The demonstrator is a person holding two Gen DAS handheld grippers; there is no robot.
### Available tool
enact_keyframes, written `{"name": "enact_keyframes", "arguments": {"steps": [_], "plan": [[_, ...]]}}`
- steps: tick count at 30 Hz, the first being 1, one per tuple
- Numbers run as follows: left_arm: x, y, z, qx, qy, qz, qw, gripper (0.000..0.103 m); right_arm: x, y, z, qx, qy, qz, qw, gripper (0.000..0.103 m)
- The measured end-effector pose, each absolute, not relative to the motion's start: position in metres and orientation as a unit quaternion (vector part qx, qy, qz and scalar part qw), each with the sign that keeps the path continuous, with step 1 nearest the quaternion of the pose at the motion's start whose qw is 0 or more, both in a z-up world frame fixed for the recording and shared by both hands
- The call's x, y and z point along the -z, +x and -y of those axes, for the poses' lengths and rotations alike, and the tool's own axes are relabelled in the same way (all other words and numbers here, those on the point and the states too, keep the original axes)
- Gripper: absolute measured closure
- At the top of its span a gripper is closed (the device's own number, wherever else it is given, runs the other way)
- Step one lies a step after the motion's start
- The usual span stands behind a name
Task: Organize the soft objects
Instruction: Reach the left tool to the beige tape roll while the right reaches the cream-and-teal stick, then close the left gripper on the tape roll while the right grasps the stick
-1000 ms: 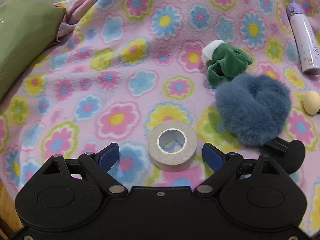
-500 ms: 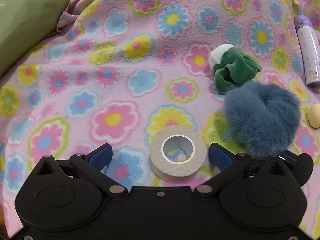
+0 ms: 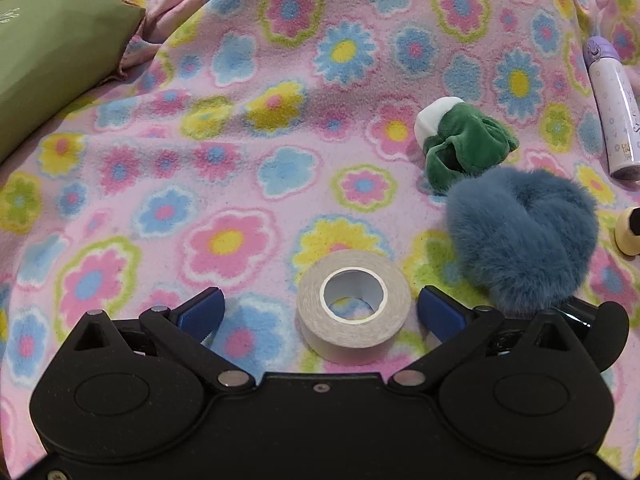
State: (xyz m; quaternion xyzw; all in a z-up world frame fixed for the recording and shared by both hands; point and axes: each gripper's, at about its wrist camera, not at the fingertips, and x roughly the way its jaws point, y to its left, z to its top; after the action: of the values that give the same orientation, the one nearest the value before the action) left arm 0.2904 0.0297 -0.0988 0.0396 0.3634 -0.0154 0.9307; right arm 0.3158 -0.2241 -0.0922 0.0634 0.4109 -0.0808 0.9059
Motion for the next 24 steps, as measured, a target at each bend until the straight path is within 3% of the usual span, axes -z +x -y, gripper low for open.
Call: {"name": "enact_keyframes", "arguments": {"steps": [6, 8, 10, 13, 16, 24], "plan": [[0.097, 0.289, -0.030, 0.019, 0.035, -0.364, 0.931, 0.006, 0.109, 0.327, 0.225, 0.086, 0.062, -0.427, 0.898, 0.037], [0.096, 0.288, -0.031, 0.023, 0.028, -0.363, 0.931, 0.015, 0.109, 0.327, 0.225, 0.079, 0.065, -0.423, 0.900, 0.044], [0.093, 0.287, -0.029, 0.027, 0.024, -0.362, 0.931, 0.023, 0.108, 0.327, 0.223, 0.078, 0.063, -0.421, 0.902, 0.044], [0.091, 0.287, -0.027, 0.034, 0.020, -0.363, 0.931, 0.042, 0.108, 0.327, 0.223, 0.076, 0.063, -0.420, 0.902, 0.044], [0.088, 0.288, -0.025, 0.039, 0.019, -0.365, 0.930, 0.053, 0.105, 0.323, 0.223, 0.073, 0.068, -0.417, 0.903, 0.044], [0.081, 0.286, -0.025, 0.040, 0.002, -0.379, 0.925, 0.055, 0.086, 0.309, 0.227, 0.068, 0.077, -0.400, 0.911, 0.044]]}}
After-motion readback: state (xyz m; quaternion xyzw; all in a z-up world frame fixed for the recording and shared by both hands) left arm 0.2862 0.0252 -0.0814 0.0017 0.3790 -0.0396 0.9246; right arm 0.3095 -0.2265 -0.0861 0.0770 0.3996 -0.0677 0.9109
